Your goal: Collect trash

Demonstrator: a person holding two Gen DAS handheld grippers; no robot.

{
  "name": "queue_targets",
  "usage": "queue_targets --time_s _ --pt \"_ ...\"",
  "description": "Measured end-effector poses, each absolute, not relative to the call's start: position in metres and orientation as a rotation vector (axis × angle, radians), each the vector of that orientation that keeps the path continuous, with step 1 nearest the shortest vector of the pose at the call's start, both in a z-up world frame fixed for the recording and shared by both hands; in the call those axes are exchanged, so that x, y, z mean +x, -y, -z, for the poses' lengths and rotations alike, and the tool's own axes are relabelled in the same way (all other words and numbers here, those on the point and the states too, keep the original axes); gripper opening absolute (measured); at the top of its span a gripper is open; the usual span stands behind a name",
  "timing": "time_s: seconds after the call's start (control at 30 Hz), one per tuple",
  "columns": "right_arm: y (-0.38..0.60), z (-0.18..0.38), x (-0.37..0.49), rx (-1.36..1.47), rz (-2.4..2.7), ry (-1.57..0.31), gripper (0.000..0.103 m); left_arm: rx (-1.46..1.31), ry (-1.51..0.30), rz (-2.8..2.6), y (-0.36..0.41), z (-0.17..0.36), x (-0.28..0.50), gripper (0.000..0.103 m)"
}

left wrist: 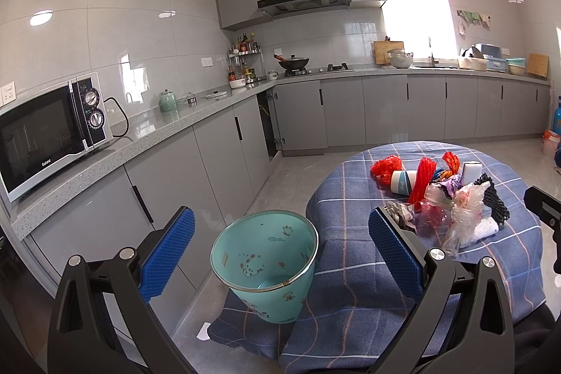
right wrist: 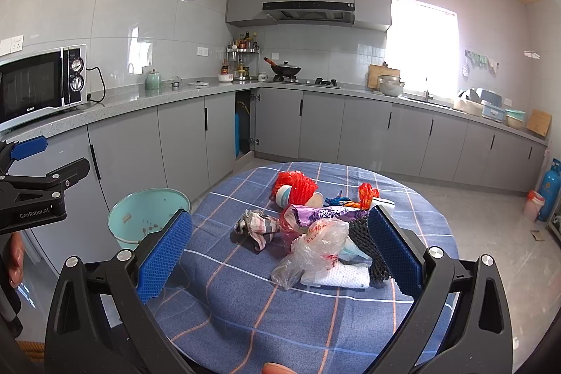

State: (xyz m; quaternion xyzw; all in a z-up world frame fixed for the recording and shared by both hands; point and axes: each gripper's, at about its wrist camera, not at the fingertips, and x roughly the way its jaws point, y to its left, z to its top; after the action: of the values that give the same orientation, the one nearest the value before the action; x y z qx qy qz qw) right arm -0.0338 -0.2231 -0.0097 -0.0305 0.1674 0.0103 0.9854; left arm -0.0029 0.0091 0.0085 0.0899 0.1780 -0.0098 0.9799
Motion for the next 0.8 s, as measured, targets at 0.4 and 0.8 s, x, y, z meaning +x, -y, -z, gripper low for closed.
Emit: queue_targets --time_s 0.4,0.8 --pt "0.2235 0.0095 -0.0342 -0.059 -0.021 -0.336 0.099 0.182 -0.360 0.020 -0.0097 -0.0089 -0.0029 0.098" --pt "0.2230 0.0104 -0.0332 -0.057 -0.018 -0.334 0.099 0.182 -0.362 0.020 -0.0086 -0.0082 -0.0030 0.098"
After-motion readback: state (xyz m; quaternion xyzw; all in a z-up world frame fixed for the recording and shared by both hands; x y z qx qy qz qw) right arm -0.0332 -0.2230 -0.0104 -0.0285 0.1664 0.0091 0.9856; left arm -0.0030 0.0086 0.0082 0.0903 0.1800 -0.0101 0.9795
